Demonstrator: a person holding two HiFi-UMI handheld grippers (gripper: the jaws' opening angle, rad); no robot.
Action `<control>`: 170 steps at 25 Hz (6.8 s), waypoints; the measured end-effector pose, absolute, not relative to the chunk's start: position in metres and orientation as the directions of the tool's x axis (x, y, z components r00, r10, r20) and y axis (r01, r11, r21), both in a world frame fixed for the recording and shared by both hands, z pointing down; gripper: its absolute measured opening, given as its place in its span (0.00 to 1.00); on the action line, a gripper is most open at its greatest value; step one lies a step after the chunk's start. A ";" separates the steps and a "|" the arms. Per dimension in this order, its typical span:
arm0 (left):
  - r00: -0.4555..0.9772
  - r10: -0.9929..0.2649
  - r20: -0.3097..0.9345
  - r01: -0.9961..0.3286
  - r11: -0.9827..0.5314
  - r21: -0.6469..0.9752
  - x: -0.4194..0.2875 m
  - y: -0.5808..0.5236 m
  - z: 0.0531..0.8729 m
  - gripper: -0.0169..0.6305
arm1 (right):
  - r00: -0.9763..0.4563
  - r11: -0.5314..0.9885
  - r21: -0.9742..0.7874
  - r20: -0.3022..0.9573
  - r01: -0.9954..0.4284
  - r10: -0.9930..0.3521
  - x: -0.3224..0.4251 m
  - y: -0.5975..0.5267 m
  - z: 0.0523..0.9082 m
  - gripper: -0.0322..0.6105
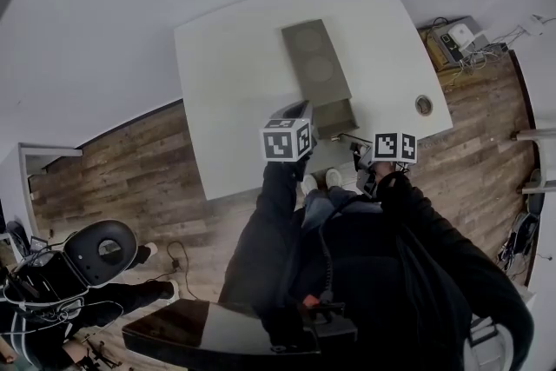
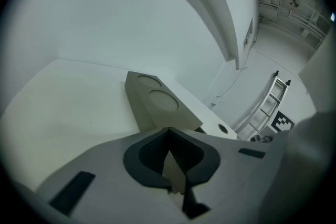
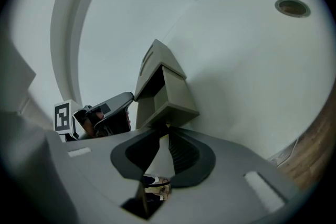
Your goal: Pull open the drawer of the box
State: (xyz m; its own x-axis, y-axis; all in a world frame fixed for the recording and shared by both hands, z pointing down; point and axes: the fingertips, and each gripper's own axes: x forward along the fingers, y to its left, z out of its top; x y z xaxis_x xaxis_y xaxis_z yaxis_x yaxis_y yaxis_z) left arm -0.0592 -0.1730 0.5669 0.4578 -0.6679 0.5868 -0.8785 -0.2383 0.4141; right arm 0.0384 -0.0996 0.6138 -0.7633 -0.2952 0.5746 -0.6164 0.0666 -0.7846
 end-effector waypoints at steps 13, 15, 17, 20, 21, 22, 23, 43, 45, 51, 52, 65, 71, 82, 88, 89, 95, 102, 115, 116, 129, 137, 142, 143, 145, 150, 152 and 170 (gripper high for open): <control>0.449 -0.661 0.601 -0.885 -0.237 0.400 -0.060 -0.175 0.568 0.03 | -0.762 0.058 -0.781 0.586 -0.621 -0.274 0.040 -0.095 0.615 0.14; 0.446 -0.662 0.602 -0.887 -0.237 0.397 -0.061 -0.173 0.569 0.03 | -0.762 0.058 -0.781 0.587 -0.622 -0.273 0.039 -0.092 0.616 0.14; 0.445 -0.666 0.598 -0.886 -0.233 0.400 -0.062 -0.174 0.568 0.03 | -0.763 0.063 -0.780 0.586 -0.622 -0.272 0.039 -0.093 0.616 0.14; 0.444 -0.666 0.599 -0.887 -0.233 0.399 -0.062 -0.174 0.568 0.03 | -0.762 0.066 -0.778 0.588 -0.624 -0.272 0.039 -0.092 0.615 0.14; 0.445 -0.666 0.599 -0.887 -0.233 0.399 -0.062 -0.174 0.568 0.03 | -0.761 0.065 -0.778 0.588 -0.624 -0.273 0.039 -0.091 0.616 0.14; 0.446 -0.666 0.598 -0.886 -0.234 0.399 -0.062 -0.174 0.568 0.03 | -0.761 0.064 -0.779 0.588 -0.624 -0.274 0.039 -0.091 0.616 0.14; 0.447 -0.666 0.598 -0.886 -0.235 0.401 -0.062 -0.174 0.568 0.03 | -0.761 0.064 -0.779 0.587 -0.624 -0.276 0.039 -0.091 0.616 0.14; 0.465 -0.666 0.584 -0.873 -0.237 0.426 -0.062 -0.178 0.568 0.03 | -0.756 0.034 -0.779 0.596 -0.626 -0.272 0.044 -0.080 0.615 0.14; 0.467 -0.666 0.582 -0.873 -0.240 0.425 -0.062 -0.176 0.567 0.03 | -0.755 0.034 -0.779 0.596 -0.627 -0.274 0.045 -0.077 0.615 0.14; 0.468 -0.665 0.582 -0.872 -0.241 0.425 -0.060 -0.176 0.567 0.03 | -0.753 0.031 -0.777 0.598 -0.629 -0.275 0.047 -0.074 0.615 0.14; 0.468 -0.666 0.581 -0.872 -0.241 0.426 -0.060 -0.176 0.567 0.03 | -0.752 0.032 -0.777 0.598 -0.629 -0.275 0.047 -0.074 0.615 0.14; 0.463 -0.673 0.576 -0.872 -0.230 0.433 -0.060 -0.174 0.567 0.03 | -0.753 0.033 -0.775 0.603 -0.631 -0.262 0.051 -0.065 0.615 0.14; 0.456 -0.676 0.579 -0.874 -0.219 0.433 -0.060 -0.179 0.569 0.03 | -0.757 0.032 -0.777 0.602 -0.628 -0.255 0.052 -0.067 0.617 0.14; 0.448 -0.683 0.577 -0.876 -0.207 0.435 -0.060 -0.179 0.570 0.03 | -0.762 0.033 -0.780 0.600 -0.625 -0.244 0.056 -0.059 0.618 0.14; 0.438 -0.685 0.582 -0.884 -0.213 0.416 -0.057 -0.177 0.569 0.03 | -0.764 0.034 -0.782 0.597 -0.622 -0.245 0.058 -0.053 0.618 0.14; 0.439 -0.686 0.580 -0.883 -0.210 0.419 -0.057 -0.176 0.569 0.03 | -0.765 0.037 -0.782 0.596 -0.622 -0.244 0.059 -0.052 0.617 0.14; 0.431 -0.695 0.576 -0.884 -0.198 0.423 -0.057 -0.174 0.567 0.03 | -0.766 0.035 -0.784 0.596 -0.620 -0.240 0.062 -0.044 0.616 0.14; 0.427 -0.695 0.578 -0.885 -0.193 0.423 -0.058 -0.175 0.567 0.03 | -0.767 0.039 -0.782 0.598 -0.622 -0.234 0.062 -0.041 0.616 0.14; 0.431 -0.696 0.574 -0.881 -0.189 0.433 -0.059 -0.178 0.568 0.03 | -0.770 0.038 -0.782 0.602 -0.622 -0.212 0.065 -0.035 0.616 0.14; 0.431 -0.696 0.574 -0.881 -0.189 0.433 -0.059 -0.177 0.568 0.03 | -0.770 0.040 -0.782 0.603 -0.623 -0.209 0.065 -0.033 0.616 0.14; 0.422 -0.706 0.569 -0.882 -0.175 0.437 -0.060 -0.173 0.566 0.03 | -0.771 0.053 -0.779 0.605 -0.625 -0.198 0.067 -0.022 0.615 0.14; 0.416 -0.704 0.576 -0.887 -0.175 0.427 -0.059 -0.172 0.569 0.03 | -0.776 0.040 -0.786 0.600 -0.618 -0.194 0.069 -0.018 0.618 0.14; 0.416 -0.701 0.579 -0.888 -0.177 0.424 -0.055 -0.173 0.570 0.03 | -0.773 0.034 -0.784 0.603 -0.620 -0.195 0.073 -0.018 0.620 0.14; 0.417 -0.701 0.579 -0.889 -0.179 0.422 -0.055 -0.173 0.570 0.03 | -0.773 0.034 -0.783 0.604 -0.621 -0.196 0.073 -0.019 0.620 0.14; 0.416 -0.701 0.580 -0.890 -0.181 0.419 -0.057 -0.172 0.569 0.03 | -0.771 0.035 -0.781 0.606 -0.623 -0.196 0.072 -0.019 0.621 0.14; 0.416 -0.705 0.574 -0.887 -0.175 0.427 -0.059 -0.171 0.570 0.03 | -0.765 0.044 -0.771 0.620 -0.635 -0.176 0.070 -0.016 0.626 0.15; 0.413 -0.709 0.571 -0.888 -0.175 0.425 -0.060 -0.171 0.569 0.03 | -0.775 0.054 -0.779 0.611 -0.625 -0.164 0.068 -0.015 0.625 0.15; 0.310 -0.870 0.383 -0.902 -0.141 0.409 -0.079 -0.149 0.484 0.03 | -0.756 0.213 -0.738 0.557 -0.640 -0.344 0.134 -0.072 0.545 0.21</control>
